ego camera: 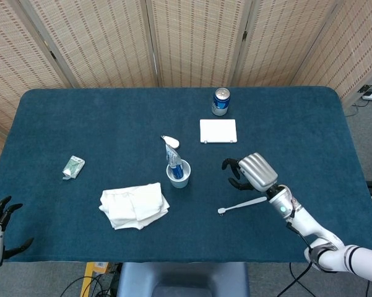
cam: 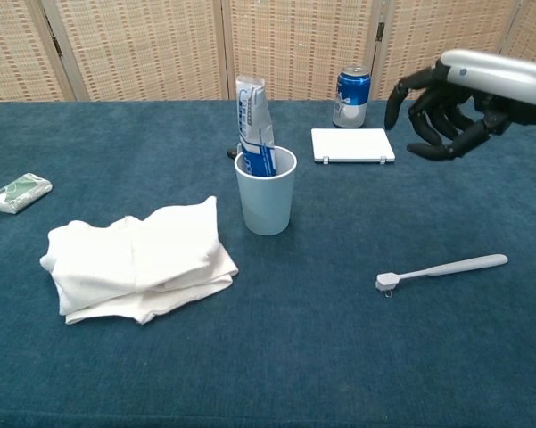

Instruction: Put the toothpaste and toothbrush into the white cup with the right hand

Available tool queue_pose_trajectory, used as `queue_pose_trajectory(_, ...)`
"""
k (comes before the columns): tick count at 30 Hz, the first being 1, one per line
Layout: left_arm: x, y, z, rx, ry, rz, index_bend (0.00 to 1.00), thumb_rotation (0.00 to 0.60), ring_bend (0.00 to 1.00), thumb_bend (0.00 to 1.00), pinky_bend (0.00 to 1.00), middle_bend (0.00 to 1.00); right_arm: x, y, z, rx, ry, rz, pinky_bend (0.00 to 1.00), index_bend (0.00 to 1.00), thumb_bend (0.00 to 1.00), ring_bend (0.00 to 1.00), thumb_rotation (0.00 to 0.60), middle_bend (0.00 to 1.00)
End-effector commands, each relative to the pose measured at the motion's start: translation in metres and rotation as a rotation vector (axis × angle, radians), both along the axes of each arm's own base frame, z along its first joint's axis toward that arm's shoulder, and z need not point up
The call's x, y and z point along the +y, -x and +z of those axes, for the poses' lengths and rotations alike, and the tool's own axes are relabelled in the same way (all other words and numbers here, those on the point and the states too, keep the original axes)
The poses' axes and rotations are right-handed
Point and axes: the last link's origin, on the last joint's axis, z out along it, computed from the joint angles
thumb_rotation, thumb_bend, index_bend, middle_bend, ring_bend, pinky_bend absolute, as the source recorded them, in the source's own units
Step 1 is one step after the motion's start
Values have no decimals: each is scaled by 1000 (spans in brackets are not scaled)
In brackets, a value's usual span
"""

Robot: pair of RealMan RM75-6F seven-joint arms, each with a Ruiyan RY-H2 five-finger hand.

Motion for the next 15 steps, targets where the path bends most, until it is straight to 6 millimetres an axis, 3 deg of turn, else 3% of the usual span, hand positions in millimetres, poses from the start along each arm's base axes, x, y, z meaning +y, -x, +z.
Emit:
queue_pose_trajectory(1,0,-1,1,0,-3,-1,235,600,36,205,144,101,9,8,-8,129,-72,-3,946,454,246,892,600,835)
queue_pose_trajectory(9,-3,0,2,5,-3,7,235,600,36,205,144,102,14,16,-31,315,-136,24,1000,454,223,983,600,924)
queue_pose_trajectory(15,-6,2,3,4,-8,19,235,600,36,205,144,102,19,24,-36,367,-167,11,1000,467,207,997,600,938)
